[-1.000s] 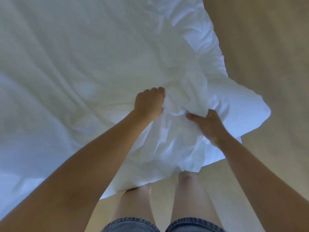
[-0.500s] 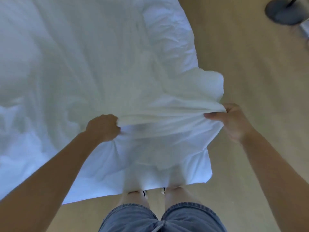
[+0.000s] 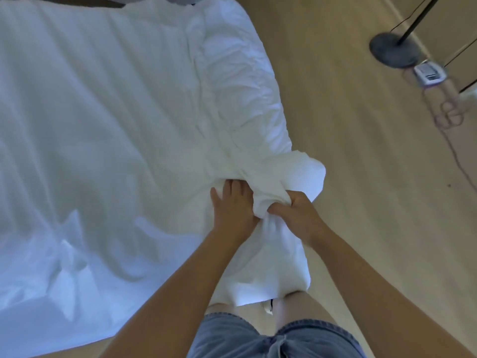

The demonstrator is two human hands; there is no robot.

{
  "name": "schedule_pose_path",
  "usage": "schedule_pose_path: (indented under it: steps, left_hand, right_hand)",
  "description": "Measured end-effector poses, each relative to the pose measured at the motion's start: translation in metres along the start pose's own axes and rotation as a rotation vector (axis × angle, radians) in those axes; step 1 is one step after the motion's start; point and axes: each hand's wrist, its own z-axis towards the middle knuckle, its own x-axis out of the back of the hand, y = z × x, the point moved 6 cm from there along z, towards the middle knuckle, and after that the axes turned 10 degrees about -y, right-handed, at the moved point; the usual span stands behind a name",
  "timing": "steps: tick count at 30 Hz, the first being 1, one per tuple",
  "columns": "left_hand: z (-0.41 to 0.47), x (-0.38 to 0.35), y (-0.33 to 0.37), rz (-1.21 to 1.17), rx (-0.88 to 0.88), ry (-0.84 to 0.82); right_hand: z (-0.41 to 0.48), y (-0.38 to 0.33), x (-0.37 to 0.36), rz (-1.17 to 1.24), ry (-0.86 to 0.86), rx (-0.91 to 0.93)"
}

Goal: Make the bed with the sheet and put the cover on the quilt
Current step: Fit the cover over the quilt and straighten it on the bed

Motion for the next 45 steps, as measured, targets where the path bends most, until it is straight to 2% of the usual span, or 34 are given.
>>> schedule_pose_path:
  steps: [3,7,10,12,17,20,22,23,27,29,31,33,36,37,38,41,43,45]
  left_hand:
    - [0.020,0.013,0.007,0.072,-0.015,0.095]
    - [0.031,0.018,0.034,0.009,-0.072,-0.001]
    - [0.021,0.022,0.047,-0.009,0.029,0.039]
    - [0.008,0.028,0.046,-0.095,0.162,0.094]
    - [-0.015,0.036,0.053,-0.408,0.498,0.206]
    - [-0.037,0.045,0.046,-0.630,0.697,0.421]
    - [-0.044,0.054,0.041,-0.732,0.749,0.577]
    - [-0.040,0.057,0.043,-0.729,0.740,0.588]
    - [-0.023,0.052,0.062,-0.691,0.653,0.492]
    - [-0.035,0.044,0.078,-0.676,0.668,0.594]
    - [-0.047,0.036,0.115,-0.579,0.644,0.781]
    - [-0.041,0.020,0.155,-0.555,0.650,0.773]
    - [0.000,0.000,0.163,-0.926,0.840,0.591]
    - [0.011,0.000,0.158,-1.062,0.887,0.629]
    - [0.022,0.005,0.151,-1.162,0.893,0.738]
    - [0.030,0.031,0.129,-1.266,0.987,1.013]
    - [0.020,0.037,0.119,-1.427,1.077,1.073]
    - [0.006,0.040,0.109,-1.531,1.092,1.107]
  right_hand:
    - [0.002,0.010,0.011,0.147,-0.016,-0.025]
    - [0.009,0.016,0.045,0.741,-0.186,-0.030]
    - [0.031,-0.004,0.116,1.086,-0.212,0.100]
    - [0.039,-0.008,0.152,1.165,-0.222,0.160]
    - [0.034,0.055,0.159,0.925,-0.254,-0.149]
    - [0.041,0.061,0.173,0.841,-0.254,-0.223]
    - [0.051,0.052,0.178,0.782,-0.282,-0.212]
    - [0.053,0.043,0.174,0.760,-0.346,-0.195]
    - [0.053,0.015,0.137,0.669,-0.613,-0.163]
    - [0.051,0.008,0.122,0.663,-0.703,-0.180]
    - [0.053,-0.002,0.112,0.598,-0.796,-0.152]
    - [0.057,-0.021,0.105,0.493,-0.873,-0.089]
    - [0.066,-0.047,0.092,0.311,-1.014,-0.040]
    - [0.069,-0.056,0.090,0.243,-1.043,-0.034]
    - [0.073,-0.065,0.088,0.177,-1.093,-0.014]
    - [0.086,-0.083,0.088,0.068,-1.165,0.005]
    - [0.092,-0.089,0.089,-0.043,-1.203,0.029]
    - [0.096,-0.086,0.082,-0.358,-1.270,0.145]
